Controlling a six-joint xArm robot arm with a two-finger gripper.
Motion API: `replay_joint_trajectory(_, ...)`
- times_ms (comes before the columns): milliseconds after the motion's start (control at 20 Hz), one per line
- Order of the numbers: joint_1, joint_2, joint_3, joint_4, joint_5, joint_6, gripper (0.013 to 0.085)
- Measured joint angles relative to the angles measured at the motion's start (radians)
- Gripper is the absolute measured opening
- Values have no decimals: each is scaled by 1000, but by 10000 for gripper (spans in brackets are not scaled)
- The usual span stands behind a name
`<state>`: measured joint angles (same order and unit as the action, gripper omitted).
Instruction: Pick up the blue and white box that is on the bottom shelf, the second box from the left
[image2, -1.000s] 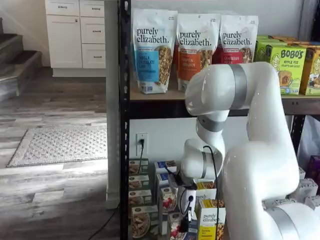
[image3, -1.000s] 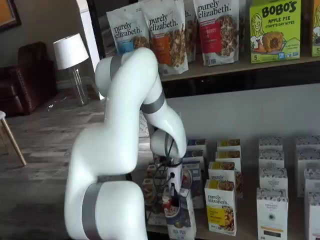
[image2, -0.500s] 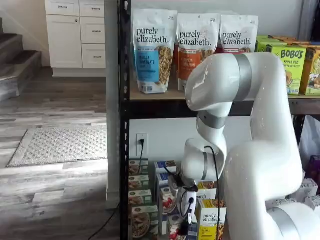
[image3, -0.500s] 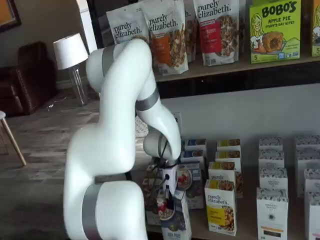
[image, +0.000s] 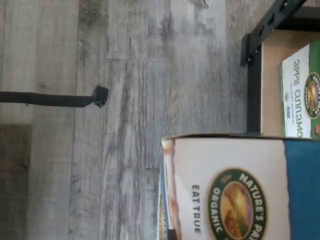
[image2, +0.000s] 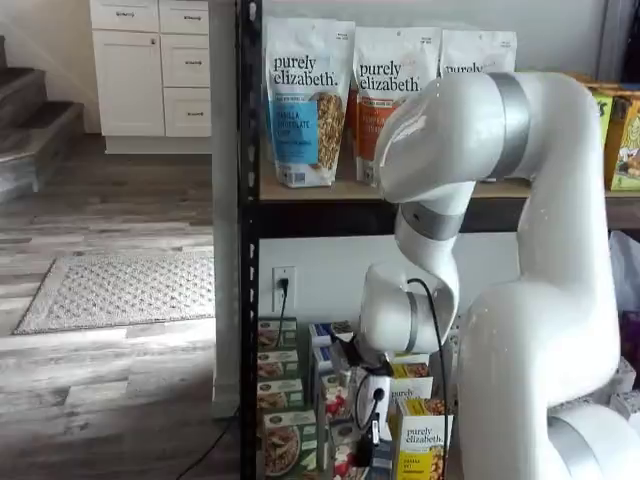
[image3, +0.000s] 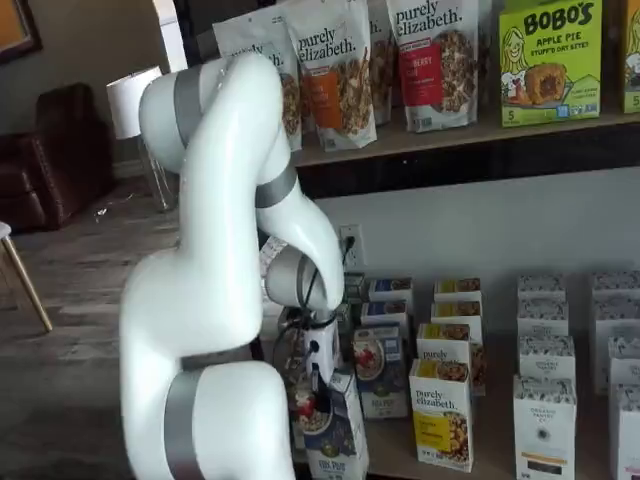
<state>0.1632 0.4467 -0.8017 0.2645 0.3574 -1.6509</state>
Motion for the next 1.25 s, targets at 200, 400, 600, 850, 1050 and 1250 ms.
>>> replay_joint_trajectory(200, 20, -84, 57, -44, 5, 64, 450)
replay_joint_trajectory(400, 28, -179, 96, -71, 66, 102, 450)
replay_joint_trajectory(600, 31, -282, 130, -107, 138, 143, 450)
replay_joint_trajectory(850, 32, -419, 176, -152, 215, 191, 450)
replay_joint_trajectory(1050, 29, -516, 197, -153, 286, 194, 450)
replay_joint_trajectory(1250, 30, -606, 212, -151, 356, 200, 450)
